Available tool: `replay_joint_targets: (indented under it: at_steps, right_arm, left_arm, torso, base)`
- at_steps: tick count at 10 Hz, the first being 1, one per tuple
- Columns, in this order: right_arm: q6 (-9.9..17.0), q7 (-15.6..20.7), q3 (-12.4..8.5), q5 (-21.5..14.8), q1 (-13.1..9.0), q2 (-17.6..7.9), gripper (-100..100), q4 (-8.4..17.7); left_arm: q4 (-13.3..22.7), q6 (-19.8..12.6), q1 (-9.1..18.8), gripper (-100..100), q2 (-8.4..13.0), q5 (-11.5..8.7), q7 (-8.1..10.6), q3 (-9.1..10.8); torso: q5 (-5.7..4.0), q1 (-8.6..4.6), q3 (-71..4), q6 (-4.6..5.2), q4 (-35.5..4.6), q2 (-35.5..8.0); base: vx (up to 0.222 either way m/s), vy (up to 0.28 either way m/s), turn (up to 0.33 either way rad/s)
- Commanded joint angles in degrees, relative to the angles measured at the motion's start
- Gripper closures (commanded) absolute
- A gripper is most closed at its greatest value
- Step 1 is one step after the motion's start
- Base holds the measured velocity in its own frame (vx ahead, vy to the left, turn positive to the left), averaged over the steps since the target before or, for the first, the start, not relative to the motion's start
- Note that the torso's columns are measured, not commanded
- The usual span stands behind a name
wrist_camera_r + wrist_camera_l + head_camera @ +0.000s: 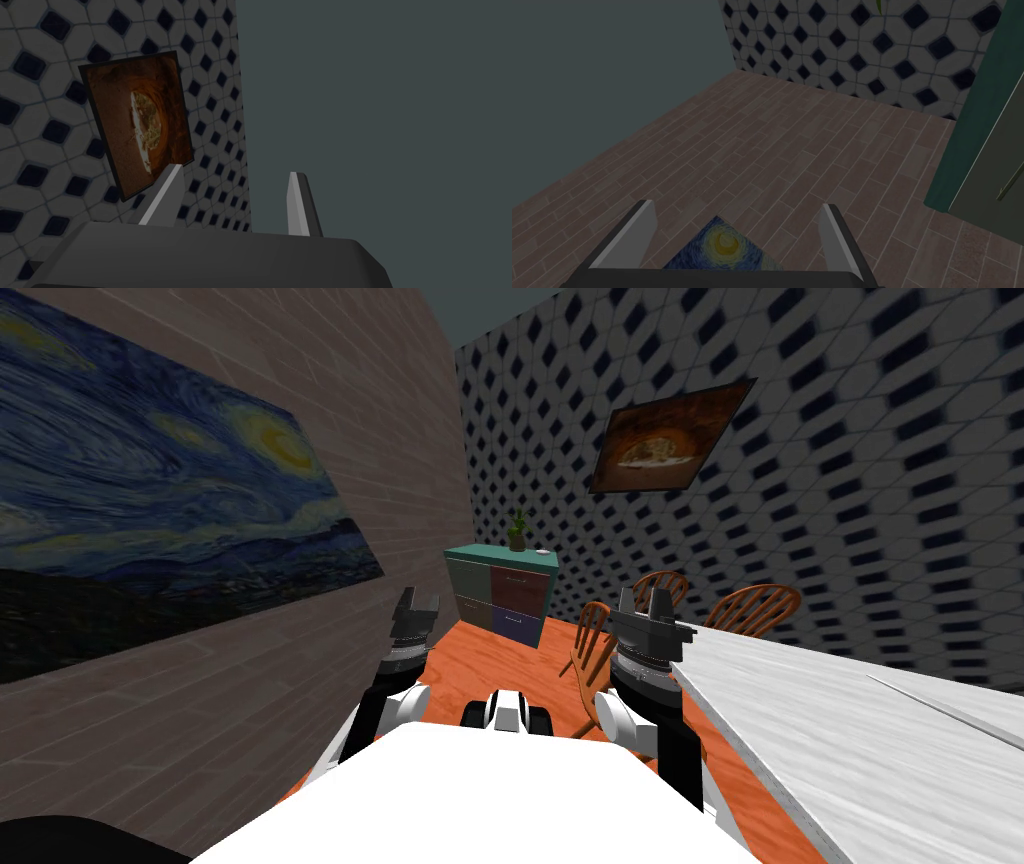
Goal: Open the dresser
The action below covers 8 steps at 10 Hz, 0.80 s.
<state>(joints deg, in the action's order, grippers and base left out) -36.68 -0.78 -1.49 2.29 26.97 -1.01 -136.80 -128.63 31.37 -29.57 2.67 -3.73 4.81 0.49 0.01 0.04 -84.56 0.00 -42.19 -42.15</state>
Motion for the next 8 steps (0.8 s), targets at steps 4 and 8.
replay_joint_targets:
  at_steps: [4, 8]
  right_arm:
    - [0.0, 0.0, 0.0, 0.0, 0.01, 0.0, 0, 0.0]
    - [0.0, 0.0, 0.0, 0.0, 0.01, 0.0, 0, 0.0]
  left_arm:
    - [4.6, -2.77, 5.83, -100, 5.27, -0.62, -1.29, 0.27]
    - [9.11, -5.5, 11.43, -100, 6.14, -1.18, -2.35, 0.49]
  torso:
    - [0.0, 0.0, -0.11, 0.0, -0.05, 0.03]
    - [-0.02, -0.05, 0.02, -0.01, -0.1, -0.17]
  base:
    - [0.092, 0.025, -0.075]
    - [0.1, 0.032, -0.083]
